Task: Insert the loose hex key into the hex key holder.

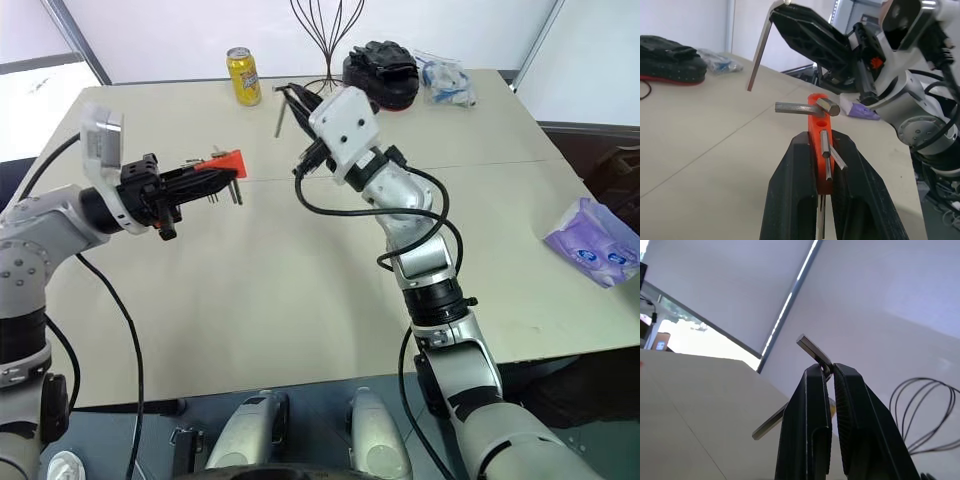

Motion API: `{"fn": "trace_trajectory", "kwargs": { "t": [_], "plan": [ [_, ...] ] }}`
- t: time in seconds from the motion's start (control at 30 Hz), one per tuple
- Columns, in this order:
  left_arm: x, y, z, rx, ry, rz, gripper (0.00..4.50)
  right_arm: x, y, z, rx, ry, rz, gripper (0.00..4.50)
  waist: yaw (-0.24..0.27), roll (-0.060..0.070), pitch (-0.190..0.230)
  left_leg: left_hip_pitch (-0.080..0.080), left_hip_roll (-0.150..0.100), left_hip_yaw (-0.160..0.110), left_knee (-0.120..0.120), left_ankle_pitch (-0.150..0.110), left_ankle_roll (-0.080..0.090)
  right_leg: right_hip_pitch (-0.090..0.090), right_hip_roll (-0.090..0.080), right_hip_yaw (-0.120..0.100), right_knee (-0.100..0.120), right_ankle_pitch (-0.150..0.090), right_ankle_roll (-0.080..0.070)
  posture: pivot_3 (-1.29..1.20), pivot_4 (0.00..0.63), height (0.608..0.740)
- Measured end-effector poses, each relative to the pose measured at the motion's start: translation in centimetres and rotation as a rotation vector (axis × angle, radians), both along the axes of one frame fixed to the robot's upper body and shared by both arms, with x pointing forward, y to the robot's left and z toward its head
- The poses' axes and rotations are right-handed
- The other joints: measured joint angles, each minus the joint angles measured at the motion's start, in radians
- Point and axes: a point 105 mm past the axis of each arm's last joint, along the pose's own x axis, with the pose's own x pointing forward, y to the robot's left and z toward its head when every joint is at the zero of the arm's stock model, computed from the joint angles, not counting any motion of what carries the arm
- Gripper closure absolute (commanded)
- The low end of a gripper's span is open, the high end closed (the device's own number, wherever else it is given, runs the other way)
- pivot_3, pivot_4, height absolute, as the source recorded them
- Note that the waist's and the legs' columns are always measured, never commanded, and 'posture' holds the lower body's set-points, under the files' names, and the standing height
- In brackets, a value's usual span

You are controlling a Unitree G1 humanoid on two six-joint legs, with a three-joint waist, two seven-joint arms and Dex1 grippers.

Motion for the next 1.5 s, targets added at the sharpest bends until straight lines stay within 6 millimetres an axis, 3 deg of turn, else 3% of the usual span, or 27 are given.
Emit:
{"fn": "trace_trajectory", "kwargs": {
  "t": [0.3,0.6,1.0,1.5],
  "plan": [
    [0.3,-0.1,-0.7,0.075,-0.025,0.005,4.50,-1.6,0.5,0.5,-0.116,-0.046,0.099,4.44,-0.001,0.000,0.000,0.000,0.000,0.000,0.000,0.000,0.000,0.000,0.000,0.000,0.000,0.000,0.000,0.00,0.150,0.740],
    [0.3,-0.1,-1.2,0.118,-0.044,0.003,4.50,-2.6,-0.3,1.2,-0.198,0.059,0.202,4.44,0.000,0.000,0.000,0.000,0.000,0.000,0.000,0.000,0.000,0.000,0.000,0.000,0.000,0.000,0.000,0.00,0.150,0.740],
    [0.5,-0.3,-1.3,0.119,-0.056,0.002,4.50,-3.8,0.8,2.6,-0.205,0.056,0.281,4.44,0.000,0.000,0.000,0.000,0.000,0.000,0.000,0.000,0.000,0.000,0.000,0.000,0.000,0.000,0.000,0.00,0.150,0.740],
    [0.6,-0.5,-1.1,0.105,-0.055,0.009,4.50,-4.1,1.6,2.4,-0.201,0.068,0.311,4.44,0.000,0.000,0.000,0.000,0.000,0.000,0.000,0.000,0.000,0.000,0.000,0.000,0.000,0.000,0.000,0.00,0.150,0.740]
  ]
}}
